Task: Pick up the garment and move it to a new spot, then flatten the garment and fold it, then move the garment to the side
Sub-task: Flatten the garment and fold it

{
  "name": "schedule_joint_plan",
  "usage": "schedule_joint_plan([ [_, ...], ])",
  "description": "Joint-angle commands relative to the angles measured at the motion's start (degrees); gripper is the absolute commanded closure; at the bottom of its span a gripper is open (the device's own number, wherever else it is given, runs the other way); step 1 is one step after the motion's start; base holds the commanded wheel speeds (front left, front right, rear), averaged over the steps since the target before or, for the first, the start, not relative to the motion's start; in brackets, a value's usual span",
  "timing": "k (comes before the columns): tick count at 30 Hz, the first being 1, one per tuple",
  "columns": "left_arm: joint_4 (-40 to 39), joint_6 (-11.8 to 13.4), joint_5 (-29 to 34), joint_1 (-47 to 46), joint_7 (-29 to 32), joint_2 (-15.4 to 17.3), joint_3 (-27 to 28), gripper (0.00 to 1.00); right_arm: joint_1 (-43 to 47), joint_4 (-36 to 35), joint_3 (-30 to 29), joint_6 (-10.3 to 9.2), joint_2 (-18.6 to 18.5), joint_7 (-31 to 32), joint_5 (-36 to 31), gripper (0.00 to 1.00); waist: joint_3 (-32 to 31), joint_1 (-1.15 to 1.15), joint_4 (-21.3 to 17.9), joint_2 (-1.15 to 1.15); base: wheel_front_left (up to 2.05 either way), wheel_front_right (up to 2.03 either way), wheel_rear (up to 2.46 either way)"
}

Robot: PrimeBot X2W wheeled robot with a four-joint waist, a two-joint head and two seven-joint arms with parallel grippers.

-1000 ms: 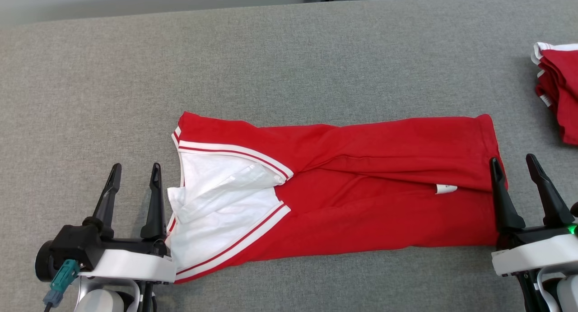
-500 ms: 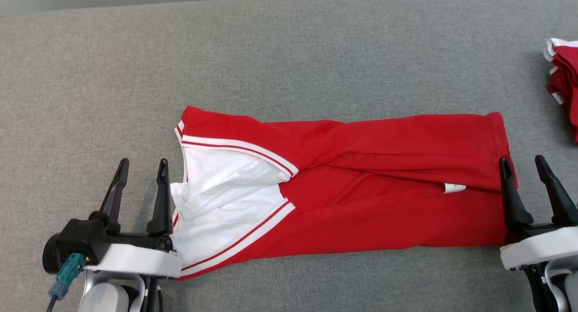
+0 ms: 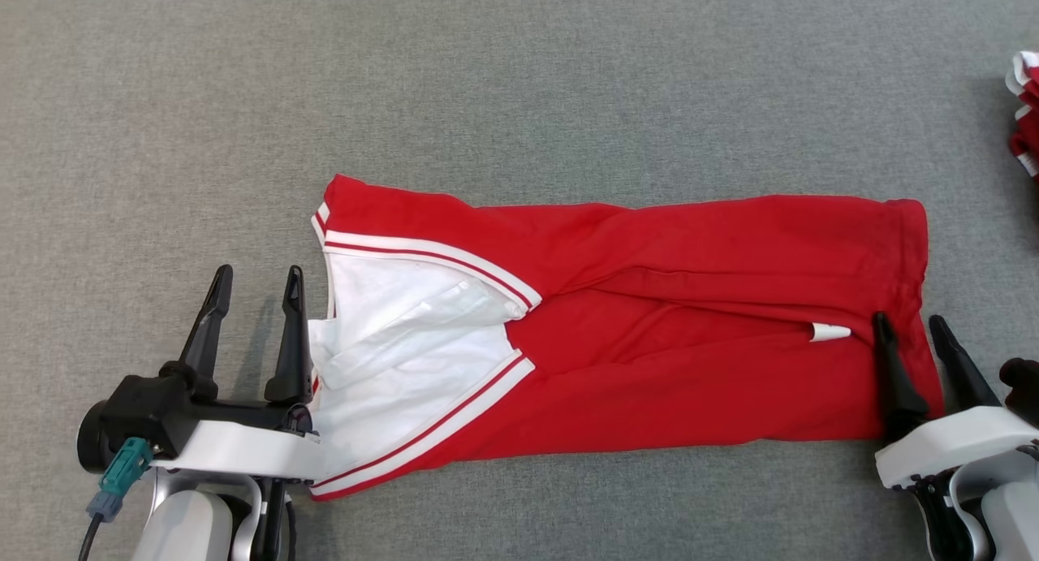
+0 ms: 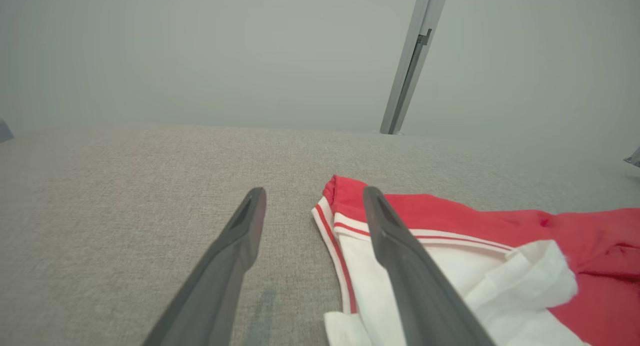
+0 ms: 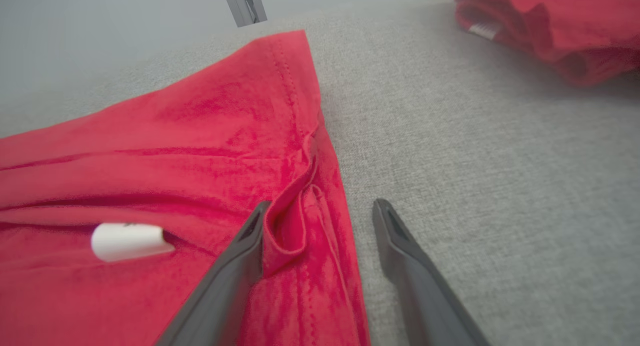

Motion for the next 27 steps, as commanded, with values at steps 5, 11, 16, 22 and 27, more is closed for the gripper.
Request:
schedule_joint_plan([
  [5, 0.1, -0.6, 0.7, -1.4, -0.1, 0.2, 0.5, 0.00, -1.1, 4.4, 4.7, 0.05, -0.2, 0.8, 4.0, 0.98, 0.1, 0.00, -0.2, 0.00, 0.00, 0.00, 0.00],
  [11, 0.2, -0.7, 1.1, -1.3, -0.1, 0.0, 0.9, 0.00, -1.7, 5.1, 6.9, 0.01, -2.2, 0.2, 7.6, 1.00, -0.1, 0.00, -0.5, 0.00, 0.00, 0.00, 0.00],
  [16, 0.0, -0.8, 1.1, -0.7, -0.1, -0.3, 1.3, 0.00, -1.8, 4.9, 5.5, -0.25, -6.1, -0.8, 10.1, 1.00, -0.5, 0.00, -1.0, 0.00, 0.00, 0.00, 0.00],
  [22, 0.2, -0.9, 1.4, -0.3, -0.1, -0.4, 1.6, 0.00, -2.6, 4.7, 2.3, -0.11, -10.9, -1.3, 10.9, 1.00, -1.0, 0.00, -1.7, 0.00, 0.00, 0.00, 0.00],
  [27, 0.4, -1.1, 1.6, -0.1, -0.1, -0.5, 1.5, 0.00, -3.3, 4.2, 0.3, -0.03, -13.3, -1.5, 10.5, 1.00, -1.7, 0.00, -1.8, 0.00, 0.00, 0.00, 0.00],
])
